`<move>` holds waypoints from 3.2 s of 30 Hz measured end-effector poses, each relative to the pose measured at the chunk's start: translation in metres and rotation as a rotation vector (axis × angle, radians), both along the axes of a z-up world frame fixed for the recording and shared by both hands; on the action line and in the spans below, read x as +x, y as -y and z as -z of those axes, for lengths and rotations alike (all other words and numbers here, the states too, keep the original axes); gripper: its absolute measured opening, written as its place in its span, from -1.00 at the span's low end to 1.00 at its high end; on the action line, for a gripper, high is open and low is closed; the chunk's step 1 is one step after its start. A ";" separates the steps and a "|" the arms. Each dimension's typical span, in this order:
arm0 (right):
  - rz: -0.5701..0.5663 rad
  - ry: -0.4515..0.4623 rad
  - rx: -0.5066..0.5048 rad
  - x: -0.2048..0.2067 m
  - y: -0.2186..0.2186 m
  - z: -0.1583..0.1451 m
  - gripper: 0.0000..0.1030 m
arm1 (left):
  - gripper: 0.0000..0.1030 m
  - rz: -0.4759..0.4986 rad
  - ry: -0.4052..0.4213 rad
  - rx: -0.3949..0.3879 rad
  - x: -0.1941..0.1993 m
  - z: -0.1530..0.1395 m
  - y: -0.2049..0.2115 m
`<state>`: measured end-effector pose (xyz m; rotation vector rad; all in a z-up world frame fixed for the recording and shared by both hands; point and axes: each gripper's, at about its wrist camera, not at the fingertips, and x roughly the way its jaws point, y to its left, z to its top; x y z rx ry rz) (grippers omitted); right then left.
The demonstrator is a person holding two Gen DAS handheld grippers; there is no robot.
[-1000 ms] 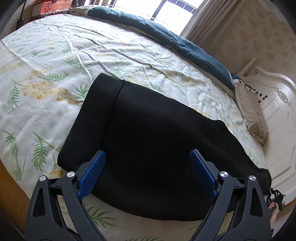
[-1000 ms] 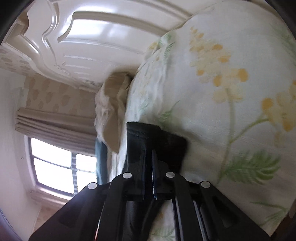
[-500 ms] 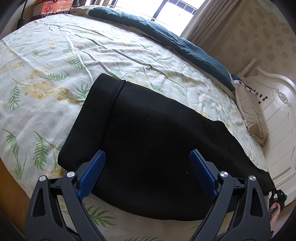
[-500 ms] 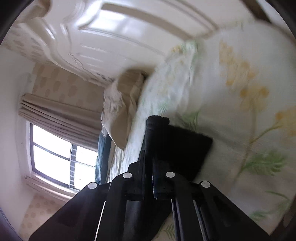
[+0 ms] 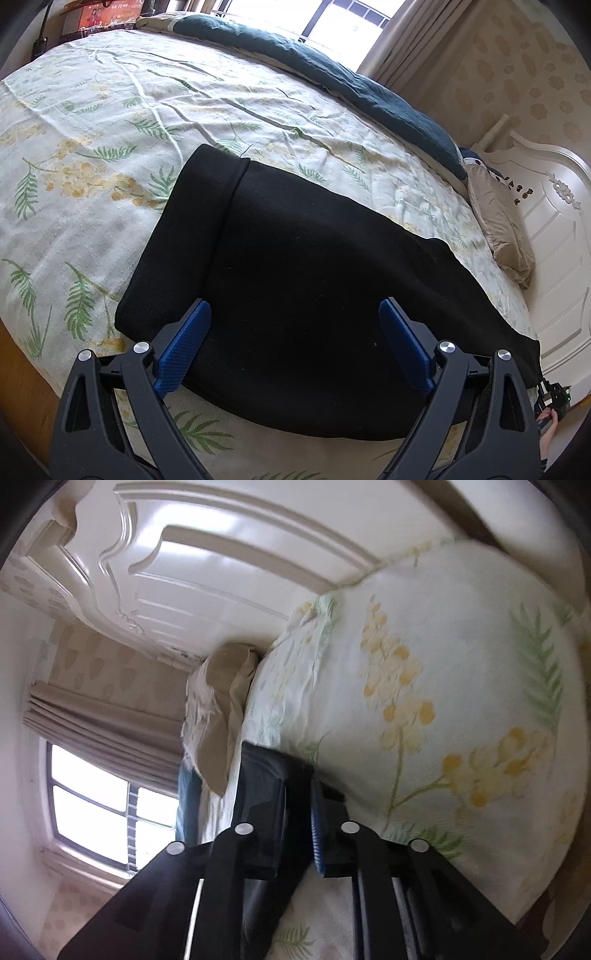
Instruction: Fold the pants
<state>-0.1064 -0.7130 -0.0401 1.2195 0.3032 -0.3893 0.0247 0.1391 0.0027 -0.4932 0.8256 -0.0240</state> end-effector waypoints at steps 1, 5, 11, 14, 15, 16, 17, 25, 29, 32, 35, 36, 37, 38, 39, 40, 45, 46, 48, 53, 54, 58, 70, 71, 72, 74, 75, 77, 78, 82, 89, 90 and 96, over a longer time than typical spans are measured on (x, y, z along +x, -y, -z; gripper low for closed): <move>0.012 -0.012 -0.035 -0.001 0.001 -0.007 -0.40 | 0.79 0.000 -0.001 -0.001 0.000 0.000 0.000; -0.086 -0.048 -0.094 0.020 0.017 -0.027 -0.17 | 0.79 0.009 -0.006 -0.003 0.001 0.000 -0.001; -0.317 -0.136 -0.149 0.076 0.043 -0.035 0.12 | 0.79 -0.009 0.012 -0.002 -0.006 -0.011 -0.003; -0.438 -0.187 -0.132 0.103 0.046 -0.025 0.14 | 0.79 0.005 0.026 0.057 -0.008 -0.016 0.003; -0.488 -0.204 -0.129 0.112 0.042 -0.022 0.14 | 0.79 0.012 0.026 0.084 -0.007 -0.016 0.005; -0.551 -0.223 -0.142 0.121 0.034 -0.021 0.17 | 0.79 0.014 0.025 0.100 -0.007 -0.016 0.007; -0.587 -0.275 -0.200 0.129 0.023 -0.023 0.17 | 0.79 0.013 0.025 0.121 -0.006 -0.016 0.008; -0.610 -0.421 -0.359 0.139 -0.015 -0.044 -0.64 | 0.79 -0.001 0.036 0.177 0.001 -0.018 0.006; -0.567 -0.308 -0.346 0.122 -0.024 -0.070 -0.65 | 0.79 -0.004 -0.002 0.145 0.002 -0.007 0.000; -0.580 -0.219 -0.343 0.115 -0.043 -0.096 -0.65 | 0.79 0.013 0.010 0.156 -0.001 -0.005 0.000; -0.624 -0.139 -0.347 0.111 -0.075 -0.123 -0.65 | 0.79 0.025 0.019 0.182 -0.003 -0.003 0.003; -0.637 -0.123 -0.353 0.114 -0.084 -0.128 -0.65 | 0.79 0.026 0.022 0.187 -0.004 -0.002 0.004; -0.655 -0.102 -0.363 0.117 -0.096 -0.136 -0.65 | 0.79 0.026 0.026 0.191 -0.004 -0.002 0.005; -0.673 -0.086 -0.370 0.119 -0.106 -0.142 -0.65 | 0.79 0.026 0.031 0.193 -0.005 -0.002 0.005; -0.691 -0.071 -0.381 0.121 -0.121 -0.150 -0.65 | 0.79 0.027 0.033 0.192 -0.005 -0.002 0.005; -0.713 -0.057 -0.394 0.125 -0.137 -0.156 -0.65 | 0.79 0.028 0.037 0.187 -0.006 -0.002 0.004; -0.812 -0.039 -0.438 0.146 -0.206 -0.165 -0.65 | 0.79 0.032 0.043 0.172 -0.006 -0.002 0.002; -0.831 -0.035 -0.440 0.148 -0.219 -0.162 -0.65 | 0.79 0.034 0.043 0.176 -0.006 -0.002 0.003; -0.870 -0.039 -0.450 0.158 -0.247 -0.155 -0.65 | 0.79 0.036 0.043 0.186 -0.007 -0.002 0.004; -0.952 -0.104 -0.505 0.180 -0.309 -0.124 -0.65 | 0.79 0.054 0.044 0.221 -0.008 -0.001 0.008; -0.966 -0.122 -0.513 0.183 -0.321 -0.116 -0.65 | 0.79 0.056 0.046 0.224 -0.009 -0.001 0.009; -0.981 -0.235 -0.644 0.190 -0.366 -0.087 -0.65 | 0.79 0.059 0.052 0.231 -0.009 0.000 0.009; -1.028 -0.364 -0.792 0.194 -0.430 -0.035 -0.63 | 0.81 0.056 0.053 0.228 -0.009 0.001 0.009; -1.024 -0.368 -0.798 0.194 -0.432 -0.035 -0.62 | 0.81 0.055 0.053 0.228 -0.009 0.000 0.009; -1.023 -0.376 -0.809 0.194 -0.434 -0.033 -0.62 | 0.82 0.054 0.054 0.229 -0.009 0.001 0.009; -1.021 -0.387 -0.828 0.193 -0.439 -0.033 -0.57 | 0.83 0.057 0.055 0.232 -0.009 0.001 0.009; -1.020 -0.390 -0.834 0.193 -0.441 -0.032 -0.56 | 0.84 0.058 0.054 0.232 -0.008 0.001 0.009; -1.020 -0.396 -0.847 0.193 -0.446 -0.031 -0.50 | 0.86 0.060 0.055 0.237 -0.008 0.001 0.010; -1.025 -0.393 -0.846 0.192 -0.449 -0.031 -0.47 | 0.86 0.059 0.055 0.238 -0.008 0.001 0.011; -1.039 -0.384 -0.857 0.190 -0.460 -0.030 -0.39 | 0.86 0.059 0.055 0.237 -0.007 0.001 0.010; -1.054 -0.363 -0.853 0.186 -0.472 -0.030 -0.27 | 0.86 0.059 0.056 0.238 -0.007 0.001 0.011; -1.056 -0.361 -0.855 0.186 -0.474 -0.030 -0.26 | 0.86 0.059 0.056 0.239 -0.007 0.001 0.010; -1.061 -0.359 -0.870 0.182 -0.481 -0.031 -0.18 | 0.87 0.060 0.056 0.238 -0.007 0.001 0.010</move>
